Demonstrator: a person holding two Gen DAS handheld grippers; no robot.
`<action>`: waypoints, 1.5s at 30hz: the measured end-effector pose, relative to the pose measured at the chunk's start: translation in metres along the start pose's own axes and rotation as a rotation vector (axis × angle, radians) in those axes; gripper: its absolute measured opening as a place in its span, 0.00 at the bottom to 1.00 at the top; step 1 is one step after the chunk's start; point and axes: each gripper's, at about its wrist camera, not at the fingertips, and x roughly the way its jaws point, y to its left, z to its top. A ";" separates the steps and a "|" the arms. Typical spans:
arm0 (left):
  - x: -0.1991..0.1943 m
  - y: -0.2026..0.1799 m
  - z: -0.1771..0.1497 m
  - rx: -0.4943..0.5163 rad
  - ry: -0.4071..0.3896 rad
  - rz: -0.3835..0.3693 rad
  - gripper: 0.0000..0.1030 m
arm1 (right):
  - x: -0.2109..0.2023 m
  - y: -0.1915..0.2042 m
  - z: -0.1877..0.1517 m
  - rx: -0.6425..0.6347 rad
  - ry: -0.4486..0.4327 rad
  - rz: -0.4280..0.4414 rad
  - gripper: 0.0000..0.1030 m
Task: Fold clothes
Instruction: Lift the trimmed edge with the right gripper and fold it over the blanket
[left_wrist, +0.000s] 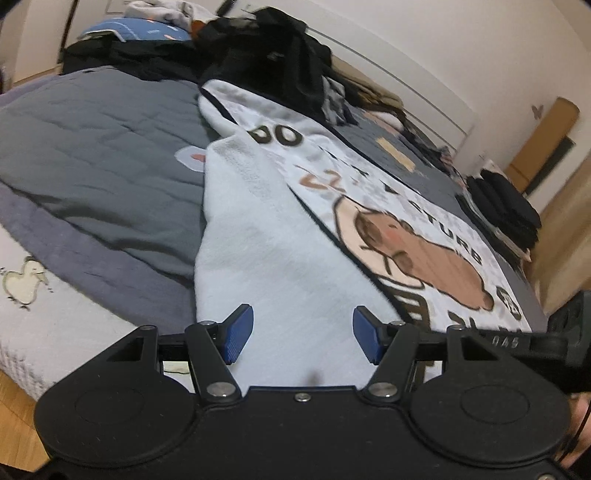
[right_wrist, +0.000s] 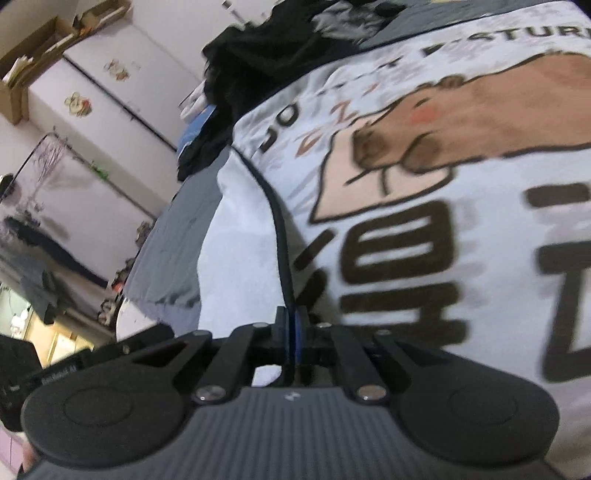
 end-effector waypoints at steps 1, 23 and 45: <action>0.002 -0.004 -0.001 0.012 0.004 -0.005 0.58 | -0.005 -0.004 0.003 0.009 -0.012 -0.007 0.03; 0.055 -0.121 -0.032 0.284 0.140 -0.206 0.59 | -0.145 -0.108 0.023 0.145 -0.228 -0.240 0.02; 0.100 -0.211 -0.069 0.458 0.251 -0.362 0.59 | -0.292 -0.217 -0.013 0.344 -0.390 -0.465 0.02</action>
